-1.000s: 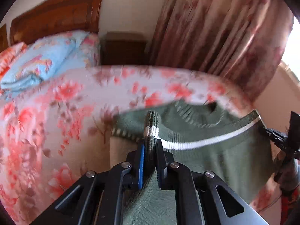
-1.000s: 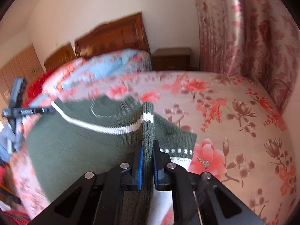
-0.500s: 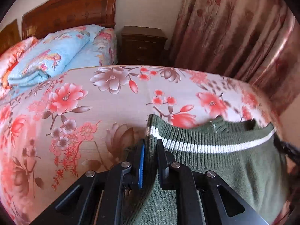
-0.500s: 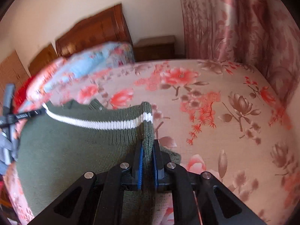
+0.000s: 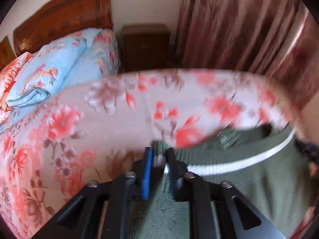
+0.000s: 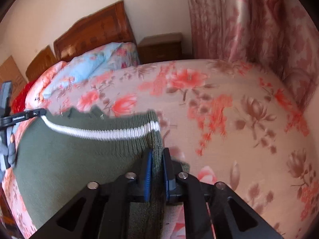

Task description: Fold small clothes

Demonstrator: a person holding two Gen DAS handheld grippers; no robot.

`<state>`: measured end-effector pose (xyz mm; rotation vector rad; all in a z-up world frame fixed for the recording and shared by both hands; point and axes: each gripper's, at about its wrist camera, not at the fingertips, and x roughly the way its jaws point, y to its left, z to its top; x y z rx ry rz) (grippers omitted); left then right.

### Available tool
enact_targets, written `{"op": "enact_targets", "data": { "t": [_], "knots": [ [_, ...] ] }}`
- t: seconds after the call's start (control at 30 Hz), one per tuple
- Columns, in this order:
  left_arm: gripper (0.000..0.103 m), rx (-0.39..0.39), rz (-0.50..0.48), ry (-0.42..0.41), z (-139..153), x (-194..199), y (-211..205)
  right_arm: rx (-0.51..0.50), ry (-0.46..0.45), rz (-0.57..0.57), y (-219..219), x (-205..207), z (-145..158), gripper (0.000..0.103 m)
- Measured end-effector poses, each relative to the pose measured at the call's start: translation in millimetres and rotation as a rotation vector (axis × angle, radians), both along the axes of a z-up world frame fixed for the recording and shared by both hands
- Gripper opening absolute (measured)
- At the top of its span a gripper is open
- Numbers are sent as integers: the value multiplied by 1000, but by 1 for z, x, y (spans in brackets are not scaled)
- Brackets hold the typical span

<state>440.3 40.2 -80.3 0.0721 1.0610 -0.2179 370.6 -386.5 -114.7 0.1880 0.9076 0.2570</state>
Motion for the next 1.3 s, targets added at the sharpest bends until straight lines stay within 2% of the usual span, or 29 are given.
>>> {"op": "enact_targets", "data": {
  "t": [0.03,0.1,0.17,0.27,0.4,0.5,0.6,0.63,0.7,0.83,0.93,1.03,1.1,1.13,1.17,1.23,1.3],
  "knots": [
    [103,-27,18,-15,0,-1,6,-3,4,13,0,-1,1,14],
    [103,-124,32,17,1,3,18,-2,28,29,-1,-3,6,18],
    [103,-186,54,-18,10,1,30,-24,45,5,-3,-11,17,18],
    [103,-187,48,-58,19,4,37,-121,-31,-43,5,-36,45,19],
    [103,-192,1,-12,7,17,30,-102,-65,12,40,-56,59,20],
    [103,-150,-64,64,-16,18,15,-82,-38,37,73,-61,46,20],
    [103,-76,-86,51,-16,10,4,-123,24,10,86,-55,18,21],
    [103,-60,-86,54,-17,8,2,-111,-23,9,84,-57,14,24],
    [103,-65,-67,54,-18,2,3,-95,-66,44,80,-60,10,25],
    [103,-90,7,42,-18,-21,12,-1,-52,176,57,-50,6,25],
    [103,-65,63,-28,-10,-35,16,77,-14,213,44,-45,5,25],
    [103,-2,152,-167,11,-54,19,27,-8,211,53,-49,8,25],
    [103,8,200,-268,34,-76,18,-14,36,173,62,-48,14,25],
    [103,-28,221,-310,46,-90,18,-30,55,145,65,-49,19,25],
    [103,-99,253,-359,58,-106,20,-44,58,124,72,-48,26,25],
    [103,-178,288,-398,67,-122,23,-43,-5,164,90,-47,40,25],
    [103,-178,269,-325,63,-116,14,-92,-65,261,124,-40,47,26]
  ]
}}
